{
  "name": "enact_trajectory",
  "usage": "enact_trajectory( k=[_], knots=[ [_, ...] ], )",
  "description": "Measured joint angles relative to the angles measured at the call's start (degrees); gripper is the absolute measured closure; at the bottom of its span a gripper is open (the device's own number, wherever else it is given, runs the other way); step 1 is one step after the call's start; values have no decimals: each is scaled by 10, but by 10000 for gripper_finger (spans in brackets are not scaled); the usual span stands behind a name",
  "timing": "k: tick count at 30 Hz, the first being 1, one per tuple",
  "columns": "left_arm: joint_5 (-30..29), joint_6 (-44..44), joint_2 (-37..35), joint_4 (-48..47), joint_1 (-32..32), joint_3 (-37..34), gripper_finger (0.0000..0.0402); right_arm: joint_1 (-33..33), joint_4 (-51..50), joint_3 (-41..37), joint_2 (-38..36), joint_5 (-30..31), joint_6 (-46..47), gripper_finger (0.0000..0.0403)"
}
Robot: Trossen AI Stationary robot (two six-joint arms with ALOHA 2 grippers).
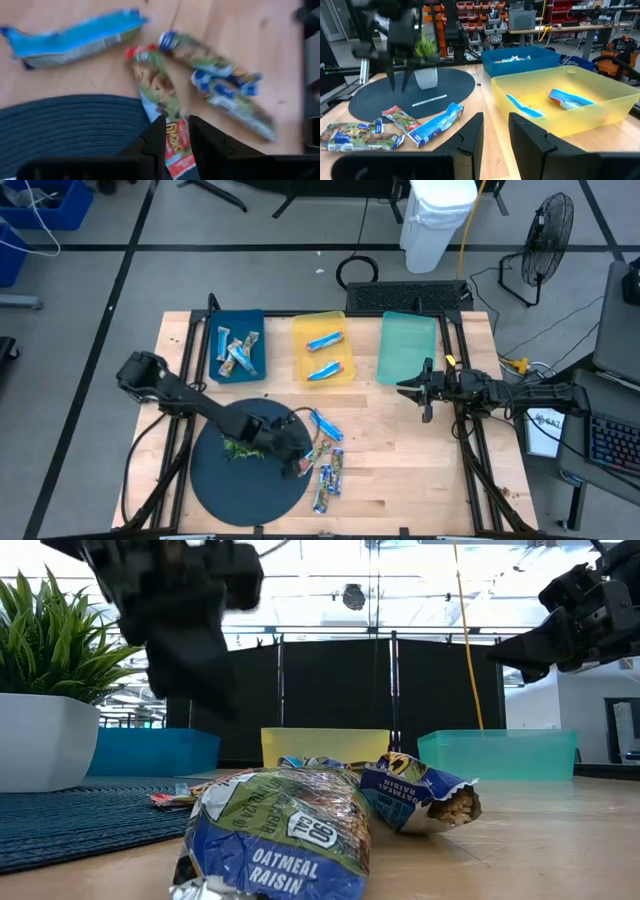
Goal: Pick and place Granola Bars by type
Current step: Put the red granola bar into the yellow bin
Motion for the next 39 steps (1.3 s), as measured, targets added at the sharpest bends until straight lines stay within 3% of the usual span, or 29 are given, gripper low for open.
enact_trajectory(
  k=[7, 13, 39],
  knots=[
    [48, 41, 91, -121, 16, 107, 314, 0, 6, 0, 3, 0, 0, 320],
    [57, 54, 123, -172, 18, 173, 313, 0, 15, 0, 6, 0, 0, 319],
    [98, 52, 161, -162, 19, 175, 314, 0, 20, 0, 13, 0, 0, 319]
  ],
)
